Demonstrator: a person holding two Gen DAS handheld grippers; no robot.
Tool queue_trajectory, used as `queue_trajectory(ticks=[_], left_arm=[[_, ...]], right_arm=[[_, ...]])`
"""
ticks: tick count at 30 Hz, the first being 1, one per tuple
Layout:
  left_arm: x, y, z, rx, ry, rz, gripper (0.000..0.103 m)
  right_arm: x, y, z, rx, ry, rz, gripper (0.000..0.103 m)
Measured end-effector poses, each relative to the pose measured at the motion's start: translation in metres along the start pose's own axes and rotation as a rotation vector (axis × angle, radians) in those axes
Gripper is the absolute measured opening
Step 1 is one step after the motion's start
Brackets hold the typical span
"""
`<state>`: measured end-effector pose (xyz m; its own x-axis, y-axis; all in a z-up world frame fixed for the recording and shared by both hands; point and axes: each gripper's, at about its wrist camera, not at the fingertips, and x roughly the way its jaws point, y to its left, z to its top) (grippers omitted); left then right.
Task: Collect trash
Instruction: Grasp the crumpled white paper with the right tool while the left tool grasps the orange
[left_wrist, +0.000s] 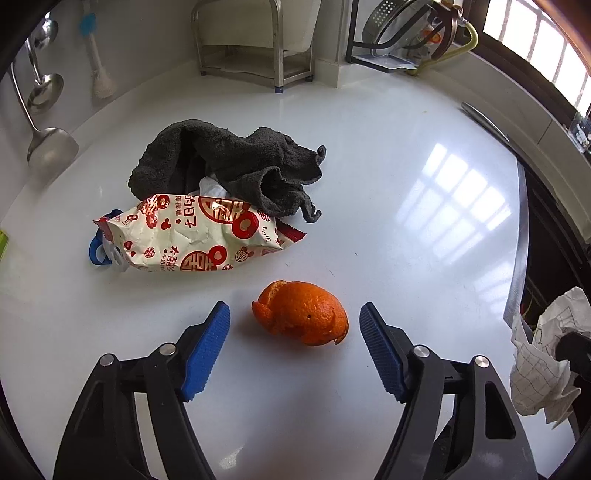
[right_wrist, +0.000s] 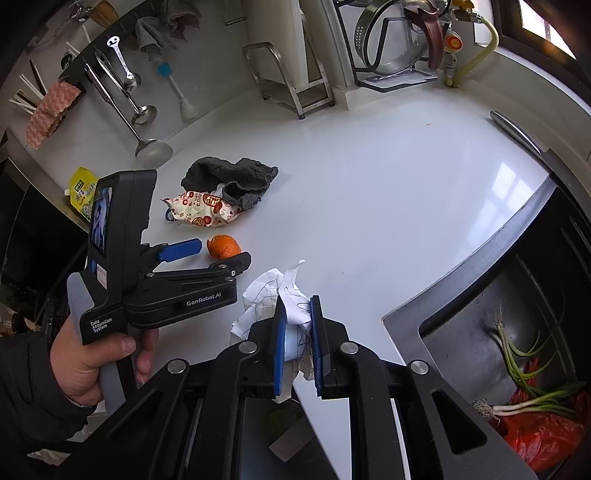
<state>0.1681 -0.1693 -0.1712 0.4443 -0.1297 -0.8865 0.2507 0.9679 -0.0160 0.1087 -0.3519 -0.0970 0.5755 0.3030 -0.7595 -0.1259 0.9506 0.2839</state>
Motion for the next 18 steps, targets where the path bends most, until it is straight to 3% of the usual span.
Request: queue_trajectory(ticks=[5, 8, 11, 18], left_arm=[[0.003, 0.004, 0.001, -0.001, 0.008, -0.017, 0.038], [-0.003, 0.005, 0.000, 0.000, 0.003, -0.022, 0.028], [-0.012, 0.006, -0.003, -0.004, 0.000, -0.023, 0.023], [-0.037, 0.015, -0.010, -0.040, -0.013, -0.033, 0.021]], right_arm=[[0.001, 0.006, -0.002, -0.013, 0.000, 0.009, 0.012], [0.002, 0.008, -0.004, -0.016, -0.001, 0.019, 0.012], [0.003, 0.010, -0.005, -0.018, -0.001, 0.028, 0.012], [0.002, 0.017, -0.004, -0.031, -0.009, 0.051, 0.012]])
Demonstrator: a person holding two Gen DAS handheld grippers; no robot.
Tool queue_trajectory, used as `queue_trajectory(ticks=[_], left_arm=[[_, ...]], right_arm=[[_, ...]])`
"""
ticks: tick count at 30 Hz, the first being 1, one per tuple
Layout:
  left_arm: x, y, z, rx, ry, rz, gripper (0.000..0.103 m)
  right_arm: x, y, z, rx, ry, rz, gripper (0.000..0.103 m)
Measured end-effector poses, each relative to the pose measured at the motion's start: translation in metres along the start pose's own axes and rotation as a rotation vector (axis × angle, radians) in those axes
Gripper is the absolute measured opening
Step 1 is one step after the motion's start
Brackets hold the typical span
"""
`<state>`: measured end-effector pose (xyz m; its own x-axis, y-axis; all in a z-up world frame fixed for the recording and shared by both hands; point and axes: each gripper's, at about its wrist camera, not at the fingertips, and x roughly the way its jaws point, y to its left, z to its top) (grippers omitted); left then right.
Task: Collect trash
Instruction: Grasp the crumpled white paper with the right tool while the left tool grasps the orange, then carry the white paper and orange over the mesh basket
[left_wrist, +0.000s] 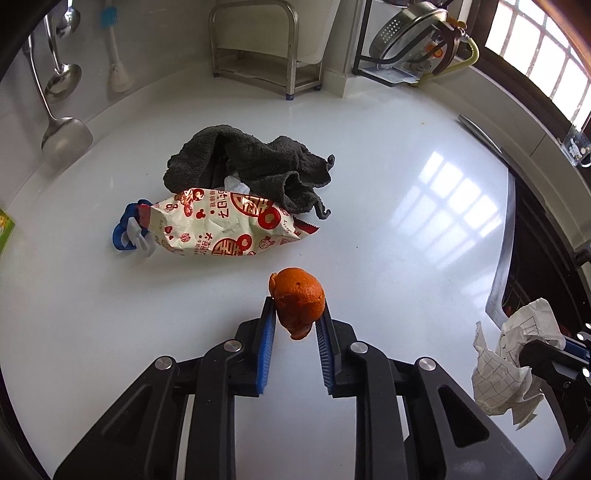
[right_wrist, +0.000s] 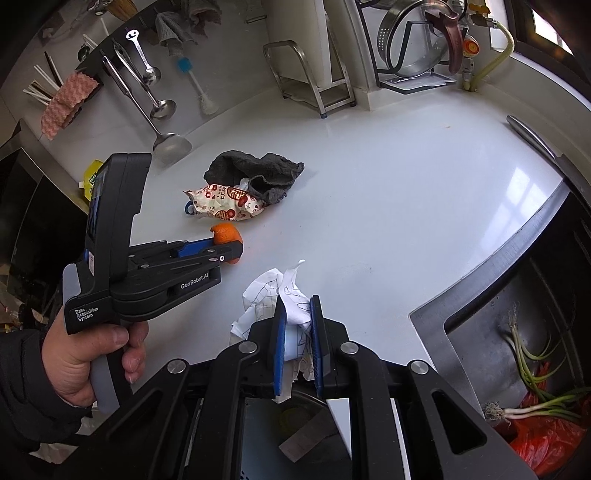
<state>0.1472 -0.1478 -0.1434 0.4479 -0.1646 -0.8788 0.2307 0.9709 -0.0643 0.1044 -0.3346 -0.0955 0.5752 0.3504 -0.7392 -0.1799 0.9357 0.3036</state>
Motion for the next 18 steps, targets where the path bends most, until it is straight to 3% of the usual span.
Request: queue_trajectory(ticks=[18], left_arm=[[-0.075, 0.009, -0.028, 0.008, -0.074, 0.014, 0.018]], right_arm=[[-0.021, 0.037, -0.012, -0.066, -0.031, 0.056, 0.012]])
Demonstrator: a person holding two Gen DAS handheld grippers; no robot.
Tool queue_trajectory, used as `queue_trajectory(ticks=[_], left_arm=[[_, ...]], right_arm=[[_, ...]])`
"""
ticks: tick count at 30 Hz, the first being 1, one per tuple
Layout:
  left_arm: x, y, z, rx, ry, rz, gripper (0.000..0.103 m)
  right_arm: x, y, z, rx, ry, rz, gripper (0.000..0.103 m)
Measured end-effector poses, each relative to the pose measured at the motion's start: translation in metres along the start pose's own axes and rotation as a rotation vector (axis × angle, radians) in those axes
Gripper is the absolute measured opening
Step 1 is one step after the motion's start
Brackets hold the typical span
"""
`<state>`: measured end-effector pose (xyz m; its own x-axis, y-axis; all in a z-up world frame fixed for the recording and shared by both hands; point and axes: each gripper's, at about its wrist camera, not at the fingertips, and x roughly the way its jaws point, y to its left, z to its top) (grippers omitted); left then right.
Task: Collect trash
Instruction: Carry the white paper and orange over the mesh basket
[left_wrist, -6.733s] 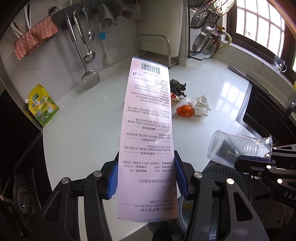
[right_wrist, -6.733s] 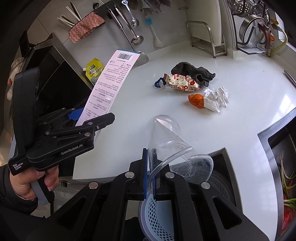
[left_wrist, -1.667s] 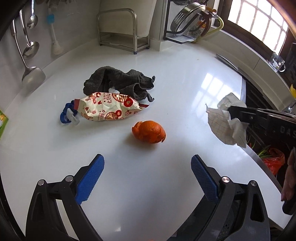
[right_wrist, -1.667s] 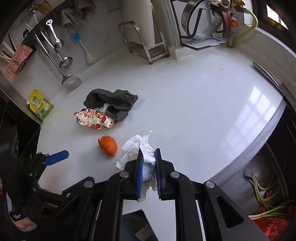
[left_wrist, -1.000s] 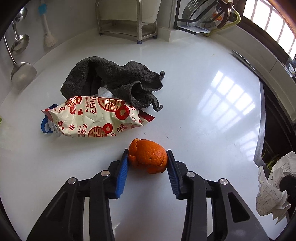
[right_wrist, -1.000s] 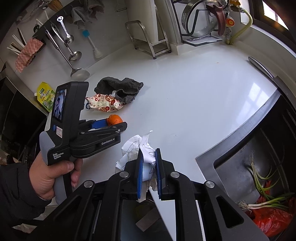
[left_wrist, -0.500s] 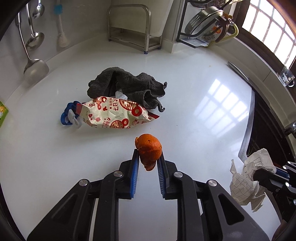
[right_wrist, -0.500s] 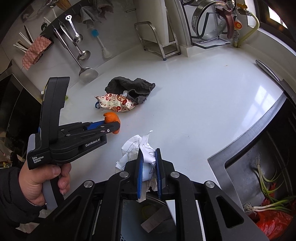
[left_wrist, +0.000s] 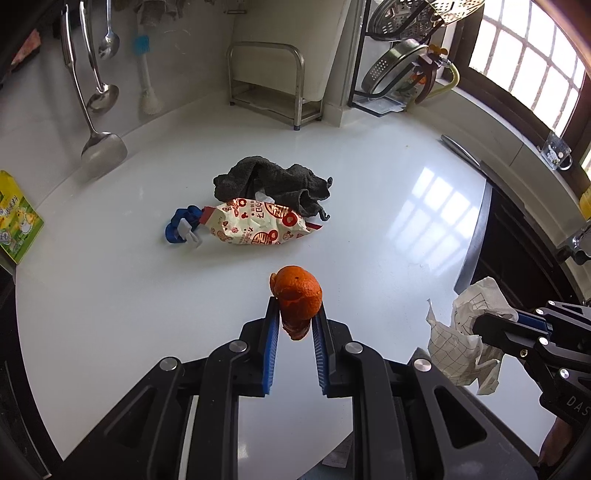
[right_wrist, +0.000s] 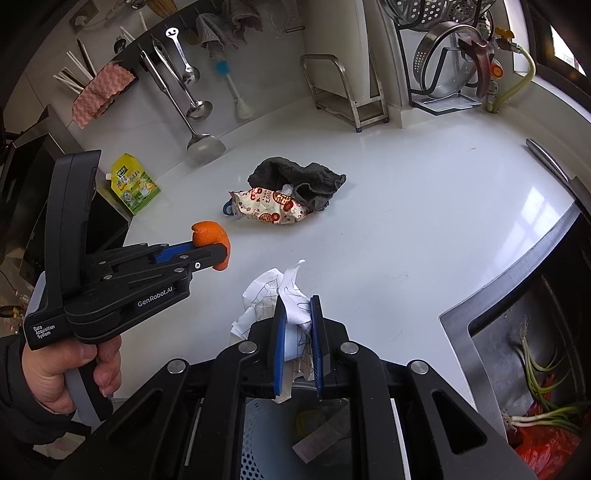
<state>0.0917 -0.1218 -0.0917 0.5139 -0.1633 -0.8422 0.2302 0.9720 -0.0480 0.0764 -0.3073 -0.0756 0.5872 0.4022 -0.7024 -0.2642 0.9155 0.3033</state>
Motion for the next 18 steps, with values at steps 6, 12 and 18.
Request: queue_trajectory(ticks=[6, 12, 18], left_arm=[[-0.015, -0.002, -0.024, 0.008, 0.001, 0.003, 0.018], [-0.031, -0.009, -0.044, 0.011, -0.007, -0.012, 0.018], [-0.042, -0.014, -0.062, 0.025, -0.007, -0.018, 0.018]], right_arm=[[-0.009, 0.009, -0.017, -0.002, 0.004, 0.015, 0.012], [-0.019, 0.020, -0.038, -0.008, 0.017, 0.017, 0.012], [-0.027, 0.020, -0.058, 0.008, 0.029, 0.006, 0.012]])
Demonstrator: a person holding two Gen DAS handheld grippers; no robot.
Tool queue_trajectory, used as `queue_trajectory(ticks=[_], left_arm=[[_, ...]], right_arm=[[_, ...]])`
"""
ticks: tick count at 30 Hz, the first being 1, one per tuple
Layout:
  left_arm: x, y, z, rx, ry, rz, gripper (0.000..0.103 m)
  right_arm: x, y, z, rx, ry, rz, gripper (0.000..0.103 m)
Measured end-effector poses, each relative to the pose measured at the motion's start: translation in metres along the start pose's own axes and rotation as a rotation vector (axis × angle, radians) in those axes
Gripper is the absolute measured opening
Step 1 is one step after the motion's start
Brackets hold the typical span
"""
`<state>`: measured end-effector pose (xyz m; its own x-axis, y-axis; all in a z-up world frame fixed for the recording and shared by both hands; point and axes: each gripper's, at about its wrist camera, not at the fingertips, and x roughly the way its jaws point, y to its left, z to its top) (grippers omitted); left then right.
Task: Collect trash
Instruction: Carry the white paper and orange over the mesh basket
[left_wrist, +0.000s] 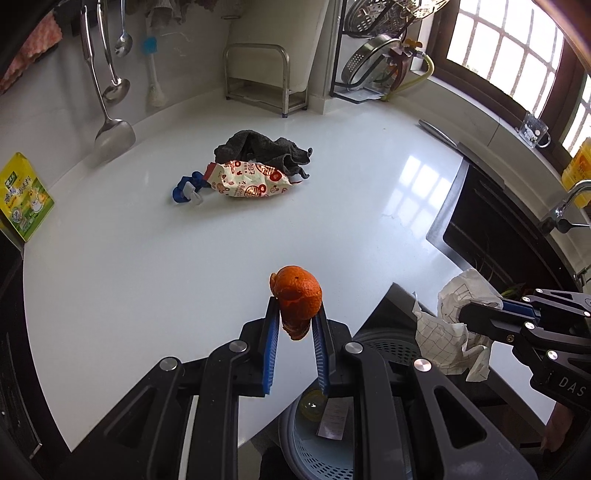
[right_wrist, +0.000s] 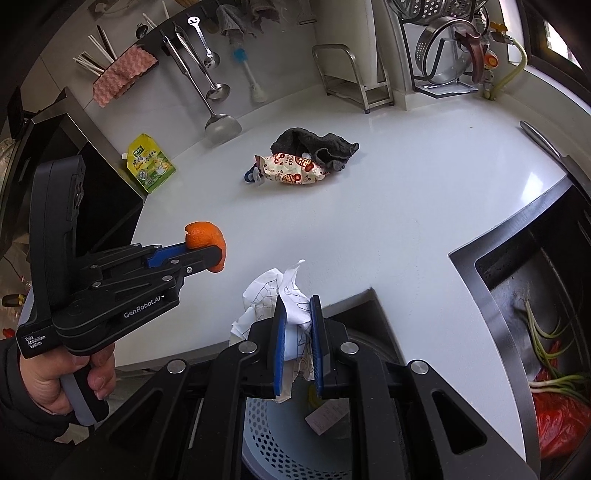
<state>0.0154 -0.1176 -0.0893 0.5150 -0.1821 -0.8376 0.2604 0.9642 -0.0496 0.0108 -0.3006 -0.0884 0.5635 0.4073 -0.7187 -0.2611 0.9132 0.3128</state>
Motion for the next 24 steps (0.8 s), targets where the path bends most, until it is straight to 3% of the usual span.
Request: queue_trajectory(ticks=[24], left_arm=[[-0.003, -0.053, -0.059, 0.108, 0.081, -0.090, 0.018]], right_arm=[[-0.011, -0.008, -0.068, 0.051, 0.066, -0.026, 0.012]])
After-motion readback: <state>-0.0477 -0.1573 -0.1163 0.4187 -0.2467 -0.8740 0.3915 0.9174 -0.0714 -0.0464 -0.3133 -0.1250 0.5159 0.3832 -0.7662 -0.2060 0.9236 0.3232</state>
